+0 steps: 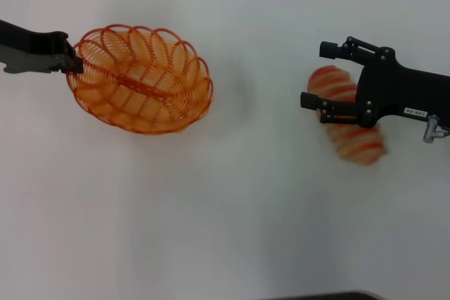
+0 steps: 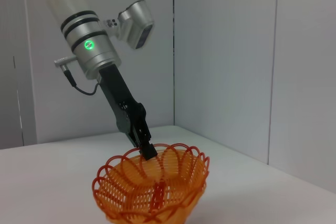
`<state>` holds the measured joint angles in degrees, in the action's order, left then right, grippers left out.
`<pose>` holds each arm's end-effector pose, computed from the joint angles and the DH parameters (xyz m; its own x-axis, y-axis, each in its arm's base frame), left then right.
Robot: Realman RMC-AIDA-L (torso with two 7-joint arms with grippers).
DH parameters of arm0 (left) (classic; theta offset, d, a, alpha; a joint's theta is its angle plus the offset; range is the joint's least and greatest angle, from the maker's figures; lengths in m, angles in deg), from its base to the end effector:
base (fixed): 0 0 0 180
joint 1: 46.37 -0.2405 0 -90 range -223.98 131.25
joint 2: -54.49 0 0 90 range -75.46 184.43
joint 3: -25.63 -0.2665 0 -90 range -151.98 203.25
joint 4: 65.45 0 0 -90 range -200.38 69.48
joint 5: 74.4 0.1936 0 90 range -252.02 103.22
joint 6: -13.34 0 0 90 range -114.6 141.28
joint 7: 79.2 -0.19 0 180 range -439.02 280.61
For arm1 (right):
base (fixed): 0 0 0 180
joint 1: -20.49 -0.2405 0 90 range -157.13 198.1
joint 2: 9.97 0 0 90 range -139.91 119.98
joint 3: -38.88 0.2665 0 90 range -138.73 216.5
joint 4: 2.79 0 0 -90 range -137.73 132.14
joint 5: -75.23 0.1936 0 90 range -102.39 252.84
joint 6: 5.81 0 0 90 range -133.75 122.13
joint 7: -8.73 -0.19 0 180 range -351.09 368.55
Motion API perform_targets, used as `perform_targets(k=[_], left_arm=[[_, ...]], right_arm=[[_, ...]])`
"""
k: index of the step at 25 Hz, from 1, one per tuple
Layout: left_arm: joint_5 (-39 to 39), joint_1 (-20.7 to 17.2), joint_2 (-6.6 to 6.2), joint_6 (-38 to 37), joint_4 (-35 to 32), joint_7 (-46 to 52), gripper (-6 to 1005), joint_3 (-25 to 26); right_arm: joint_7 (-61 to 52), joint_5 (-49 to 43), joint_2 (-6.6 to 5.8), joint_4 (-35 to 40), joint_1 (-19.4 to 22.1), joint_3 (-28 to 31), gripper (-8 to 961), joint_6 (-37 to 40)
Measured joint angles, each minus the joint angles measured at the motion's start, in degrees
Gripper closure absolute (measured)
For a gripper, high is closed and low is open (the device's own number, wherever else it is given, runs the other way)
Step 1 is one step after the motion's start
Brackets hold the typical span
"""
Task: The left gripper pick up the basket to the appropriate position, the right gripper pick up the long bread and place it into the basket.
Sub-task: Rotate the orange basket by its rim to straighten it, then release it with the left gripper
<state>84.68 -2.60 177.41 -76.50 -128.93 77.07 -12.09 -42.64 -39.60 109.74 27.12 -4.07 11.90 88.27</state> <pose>-0.2463 0.3903 -0.0099 0.2264 0.9431 0.2435 0.9350 -0.1404 -0.3258 0.2707 0.3026 -0.0403 0.8102 -0.0714 -0.5818 -0.3230 -0.8826 -0.3415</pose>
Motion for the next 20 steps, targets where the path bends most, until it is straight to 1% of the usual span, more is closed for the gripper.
perform_targets(k=[1, 5, 6, 7, 12, 20], left_arm=[[-0.38, -0.71, 0.53, 0.34, -0.60, 1.15, 943, -0.27], [-1.77, -2.91, 1.57, 1.79, -1.50, 4.83, 944, -2.52], [-1.77, -2.91, 1.57, 1.79, -1.50, 4.83, 944, -2.52], [-5.01, -4.99, 1.68, 3.87, -1.53, 7.64, 945, -5.03], [-8.21, -8.04, 1.53, 8.01, -1.78, 12.50, 944, -10.21], [-8.56, -8.94, 1.63, 9.52, -1.13, 14.14, 930, -10.34]], right_arm=[[0.23, 0.00, 0.00, -0.03, 0.04, 0.00, 12, -0.04], [0.73, -0.01, 0.00, -0.08, 0.24, -0.05, 12, 0.10], [0.78, 0.00, 0.00, -0.05, 0.29, -0.10, 12, 0.30], [0.82, 0.02, 0.00, 0.01, 0.35, -0.14, 12, 0.58], [1.69, 0.04, -0.03, -0.12, 0.58, 0.18, 12, 1.05], [2.35, 0.05, 0.09, -0.20, 0.54, -0.14, 11, 0.22]])
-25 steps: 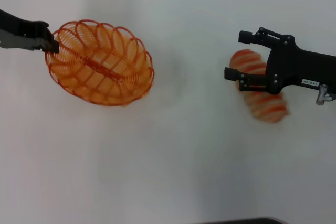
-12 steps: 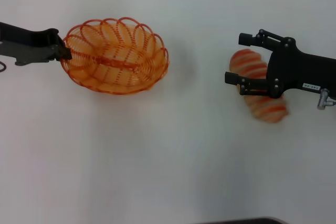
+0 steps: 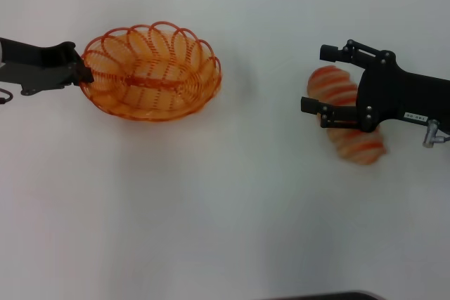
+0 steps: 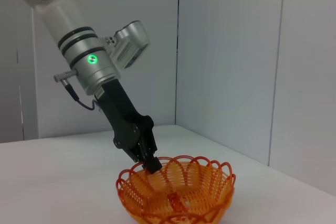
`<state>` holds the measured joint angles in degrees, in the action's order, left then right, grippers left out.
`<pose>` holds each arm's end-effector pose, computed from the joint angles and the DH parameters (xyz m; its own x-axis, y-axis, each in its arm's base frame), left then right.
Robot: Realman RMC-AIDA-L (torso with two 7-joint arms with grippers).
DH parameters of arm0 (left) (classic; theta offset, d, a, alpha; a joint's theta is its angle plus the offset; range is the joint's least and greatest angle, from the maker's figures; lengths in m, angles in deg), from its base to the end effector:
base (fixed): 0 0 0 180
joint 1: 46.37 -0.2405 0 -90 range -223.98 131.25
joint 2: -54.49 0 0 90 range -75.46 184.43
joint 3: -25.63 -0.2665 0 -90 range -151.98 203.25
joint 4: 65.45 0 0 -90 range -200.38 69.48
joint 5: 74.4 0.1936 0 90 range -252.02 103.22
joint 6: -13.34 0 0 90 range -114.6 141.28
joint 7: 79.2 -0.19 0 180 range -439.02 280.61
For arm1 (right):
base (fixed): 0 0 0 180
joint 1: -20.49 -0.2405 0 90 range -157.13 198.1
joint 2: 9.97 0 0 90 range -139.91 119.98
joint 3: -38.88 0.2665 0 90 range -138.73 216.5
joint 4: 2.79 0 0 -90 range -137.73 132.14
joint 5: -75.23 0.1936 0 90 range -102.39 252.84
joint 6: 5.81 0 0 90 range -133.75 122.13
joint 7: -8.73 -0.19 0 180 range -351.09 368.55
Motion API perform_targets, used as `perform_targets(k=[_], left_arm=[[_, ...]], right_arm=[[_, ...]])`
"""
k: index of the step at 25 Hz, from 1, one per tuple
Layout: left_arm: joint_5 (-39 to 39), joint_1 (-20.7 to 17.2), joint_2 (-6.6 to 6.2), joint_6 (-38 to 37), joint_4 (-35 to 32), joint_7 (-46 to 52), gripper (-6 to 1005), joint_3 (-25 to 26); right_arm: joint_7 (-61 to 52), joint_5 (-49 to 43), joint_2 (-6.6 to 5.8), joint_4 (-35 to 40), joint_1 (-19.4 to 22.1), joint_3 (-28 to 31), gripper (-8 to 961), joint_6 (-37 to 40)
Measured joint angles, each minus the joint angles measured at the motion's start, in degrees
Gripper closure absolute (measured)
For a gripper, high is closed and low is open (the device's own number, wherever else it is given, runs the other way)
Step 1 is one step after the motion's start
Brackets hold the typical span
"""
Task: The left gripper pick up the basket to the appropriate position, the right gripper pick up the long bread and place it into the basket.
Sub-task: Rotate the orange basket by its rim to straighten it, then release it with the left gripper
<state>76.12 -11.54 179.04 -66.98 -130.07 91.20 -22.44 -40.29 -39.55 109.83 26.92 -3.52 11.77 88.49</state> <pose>-0.2628 0.3792 -0.0318 0.0139 0.9259 0.3775 0.9696 0.0797 -0.2314 0.2724 0.2989 -0.0416 0.8190 -0.0442 -0.5720 -0.2982 -0.8846 -0.3586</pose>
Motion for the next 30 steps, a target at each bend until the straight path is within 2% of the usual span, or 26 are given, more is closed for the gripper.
perform_targets(k=[9, 20, 29, 30], left_arm=[[-0.85, -1.20, 0.07, 2.24, 1.04, 0.10, 910, -0.05], [-1.83, -1.83, 0.08, 5.47, 3.13, 0.23, 885, -2.53], [-3.69, -3.12, 0.08, 4.03, 3.71, 0.27, 864, -2.69], [-4.34, -3.46, 0.08, 3.48, 3.62, 0.27, 836, -2.70]], right_arm=[[0.63, -0.01, 0.04, -0.86, -0.28, -0.18, 12, 0.50], [0.68, -0.31, -0.16, -0.89, -0.30, -1.35, 12, 0.18], [0.68, -0.37, -0.18, -0.88, -0.50, -2.15, 13, 0.00], [0.68, -0.37, -0.18, -0.86, -0.50, -2.24, 13, 0.00]])
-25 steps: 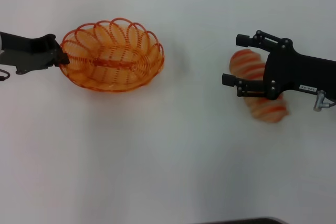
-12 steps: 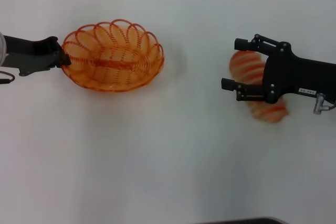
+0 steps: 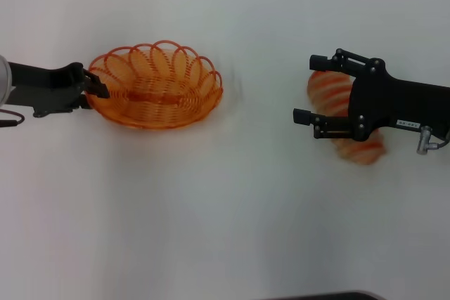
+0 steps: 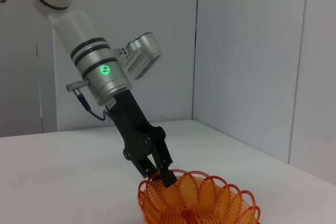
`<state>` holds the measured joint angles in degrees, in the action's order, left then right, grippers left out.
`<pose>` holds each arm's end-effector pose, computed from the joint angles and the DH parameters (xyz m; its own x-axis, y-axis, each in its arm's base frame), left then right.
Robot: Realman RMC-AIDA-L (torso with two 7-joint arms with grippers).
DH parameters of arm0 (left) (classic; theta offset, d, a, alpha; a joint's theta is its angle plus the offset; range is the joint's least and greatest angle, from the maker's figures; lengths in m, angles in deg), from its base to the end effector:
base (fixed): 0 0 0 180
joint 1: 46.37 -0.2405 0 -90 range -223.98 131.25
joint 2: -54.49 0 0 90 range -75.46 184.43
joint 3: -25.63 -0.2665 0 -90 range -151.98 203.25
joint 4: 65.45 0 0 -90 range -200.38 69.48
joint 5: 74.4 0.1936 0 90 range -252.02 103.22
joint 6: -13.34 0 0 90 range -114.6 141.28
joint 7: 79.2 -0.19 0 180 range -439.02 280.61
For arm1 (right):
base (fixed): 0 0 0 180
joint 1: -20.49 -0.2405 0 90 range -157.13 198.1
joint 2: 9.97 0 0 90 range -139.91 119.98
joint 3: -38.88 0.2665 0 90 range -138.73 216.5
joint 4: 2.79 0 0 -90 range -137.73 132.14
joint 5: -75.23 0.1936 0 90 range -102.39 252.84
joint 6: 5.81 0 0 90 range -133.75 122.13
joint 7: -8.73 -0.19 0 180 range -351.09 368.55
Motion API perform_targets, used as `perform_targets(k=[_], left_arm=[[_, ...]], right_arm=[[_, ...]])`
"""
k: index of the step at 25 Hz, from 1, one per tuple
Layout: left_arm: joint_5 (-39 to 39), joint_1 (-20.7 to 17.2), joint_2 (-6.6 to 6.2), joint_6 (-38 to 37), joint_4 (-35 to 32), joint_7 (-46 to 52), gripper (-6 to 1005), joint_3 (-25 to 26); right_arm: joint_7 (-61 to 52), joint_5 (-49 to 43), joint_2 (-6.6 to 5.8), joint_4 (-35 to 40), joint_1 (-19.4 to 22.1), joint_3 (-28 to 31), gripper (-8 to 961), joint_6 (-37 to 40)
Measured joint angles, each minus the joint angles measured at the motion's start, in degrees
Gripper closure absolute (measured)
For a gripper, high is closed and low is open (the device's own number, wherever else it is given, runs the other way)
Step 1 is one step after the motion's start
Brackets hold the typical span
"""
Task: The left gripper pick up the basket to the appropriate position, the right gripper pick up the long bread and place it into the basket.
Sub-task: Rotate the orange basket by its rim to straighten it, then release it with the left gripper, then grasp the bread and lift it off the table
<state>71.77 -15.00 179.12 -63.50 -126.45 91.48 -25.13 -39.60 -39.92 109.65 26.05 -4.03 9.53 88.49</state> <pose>-0.2770 0.3655 -0.0492 -0.0567 0.9257 0.3741 0.9759 0.1306 -0.1751 0.2689 0.2956 -0.0490 0.8290 -0.0396 -0.5578 -0.2648 -0.9064 -0.3292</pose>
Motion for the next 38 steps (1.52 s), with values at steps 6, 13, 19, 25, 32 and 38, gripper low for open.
perform_targets(k=[6, 13, 19, 25, 32, 38], left_arm=[[-1.07, -1.70, -0.03, -4.28, -2.21, 0.00, 669, -0.04], [-1.32, -3.42, -0.05, -7.75, -5.88, -0.03, 525, 0.11], [-3.74, -3.59, -0.78, -10.70, -7.26, -1.39, 526, 1.30], [-6.11, -2.93, -1.52, -13.62, -8.70, -6.47, 526, 6.54], [-18.35, -2.71, -3.64, -17.21, -6.45, -23.68, 528, 10.73], [-21.61, -1.83, -4.10, -20.42, -4.97, -41.24, 530, 10.55]], right_arm=[[0.00, 0.00, 0.00, 0.17, -0.01, -0.23, 14, 0.01], [0.08, 0.00, 0.00, 0.29, -0.01, -0.34, 14, 0.00], [0.09, 0.12, 0.00, 0.41, -0.01, -0.35, 14, -0.15], [0.09, 0.35, 0.00, 0.41, -0.01, -0.19, 15, -0.72], [-0.72, 0.39, -0.08, 0.55, 0.09, 0.46, 15, -0.83], [-3.56, 0.46, -0.19, 0.62, -0.01, 1.94, 14, 0.14]])
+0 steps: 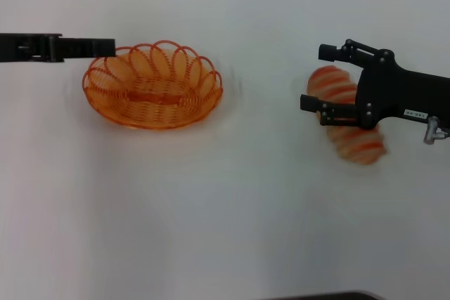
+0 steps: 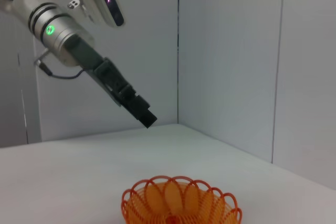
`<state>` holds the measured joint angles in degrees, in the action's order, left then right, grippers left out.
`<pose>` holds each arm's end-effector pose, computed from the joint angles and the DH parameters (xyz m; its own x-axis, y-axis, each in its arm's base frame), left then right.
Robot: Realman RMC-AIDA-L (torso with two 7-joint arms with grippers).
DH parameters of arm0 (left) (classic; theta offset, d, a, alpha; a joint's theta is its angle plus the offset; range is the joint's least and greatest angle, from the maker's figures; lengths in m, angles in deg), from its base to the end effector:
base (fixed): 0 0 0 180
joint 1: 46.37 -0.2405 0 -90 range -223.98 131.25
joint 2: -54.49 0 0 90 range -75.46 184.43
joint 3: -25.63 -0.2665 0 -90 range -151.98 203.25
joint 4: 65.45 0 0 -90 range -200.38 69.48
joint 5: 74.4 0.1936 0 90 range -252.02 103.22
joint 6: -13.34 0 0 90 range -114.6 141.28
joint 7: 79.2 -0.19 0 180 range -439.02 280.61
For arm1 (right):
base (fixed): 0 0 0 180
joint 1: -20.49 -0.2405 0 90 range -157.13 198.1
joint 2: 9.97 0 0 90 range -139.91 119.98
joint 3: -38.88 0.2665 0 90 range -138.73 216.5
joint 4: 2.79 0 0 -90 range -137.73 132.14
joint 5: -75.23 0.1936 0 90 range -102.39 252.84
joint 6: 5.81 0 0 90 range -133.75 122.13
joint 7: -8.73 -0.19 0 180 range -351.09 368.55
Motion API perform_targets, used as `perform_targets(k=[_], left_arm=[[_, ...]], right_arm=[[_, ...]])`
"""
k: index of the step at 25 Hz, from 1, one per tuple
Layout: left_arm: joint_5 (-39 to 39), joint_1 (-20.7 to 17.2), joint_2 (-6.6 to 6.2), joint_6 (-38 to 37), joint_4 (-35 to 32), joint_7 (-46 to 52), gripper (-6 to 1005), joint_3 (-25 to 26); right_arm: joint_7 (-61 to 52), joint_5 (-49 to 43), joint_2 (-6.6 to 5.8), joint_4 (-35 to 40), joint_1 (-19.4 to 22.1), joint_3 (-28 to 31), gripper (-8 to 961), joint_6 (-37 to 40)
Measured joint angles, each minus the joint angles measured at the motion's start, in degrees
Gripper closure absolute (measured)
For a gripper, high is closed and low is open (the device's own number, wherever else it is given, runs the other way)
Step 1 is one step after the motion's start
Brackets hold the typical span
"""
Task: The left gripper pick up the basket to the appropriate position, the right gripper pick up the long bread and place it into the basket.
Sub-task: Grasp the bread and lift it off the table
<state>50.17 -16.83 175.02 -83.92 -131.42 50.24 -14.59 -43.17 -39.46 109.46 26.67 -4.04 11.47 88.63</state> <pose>-0.2241 0.3458 0.0073 0.5300 0.7479 0.3997 0.8240 -0.5656 -0.0342 0.2705 0.3010 -0.0404 0.8053 -0.0816 -0.5872 -0.3281 -0.8863 -0.3268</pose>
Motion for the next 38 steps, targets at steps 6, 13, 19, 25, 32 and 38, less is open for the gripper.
perform_targets(k=[6, 13, 19, 25, 32, 38], left_arm=[[-0.50, 0.12, 0.37, -2.84, 1.54, -18.48, 537, 0.15], [-4.58, -3.76, 1.00, -3.13, 4.02, -38.53, 538, 1.06], [-7.14, -5.99, 1.01, -2.27, 10.17, -46.85, 505, 5.03], [-6.71, -6.88, 0.39, -2.51, 11.07, -48.25, 310, 6.50], [-6.51, -7.66, 0.33, -2.78, 10.90, -48.05, 171, 6.70], [-5.96, -7.71, 0.31, -3.30, 10.90, -48.02, 141, 6.62]], right_arm=[[-4.66, 0.02, -0.56, 0.15, -0.17, 1.41, 15, 1.33], [-8.74, 0.08, -1.59, 0.16, 0.35, 4.53, 14, 3.97], [-11.55, -0.08, -2.33, 0.16, 0.51, 4.82, 15, 4.62], [-12.58, -0.23, -2.68, 0.19, 0.41, 4.49, 15, 4.18], [-12.99, -0.29, -2.71, 0.28, 0.30, 4.47, 14, 3.50], [-14.07, -0.38, -2.75, 1.13, 0.44, 4.47, 14, 3.46]])
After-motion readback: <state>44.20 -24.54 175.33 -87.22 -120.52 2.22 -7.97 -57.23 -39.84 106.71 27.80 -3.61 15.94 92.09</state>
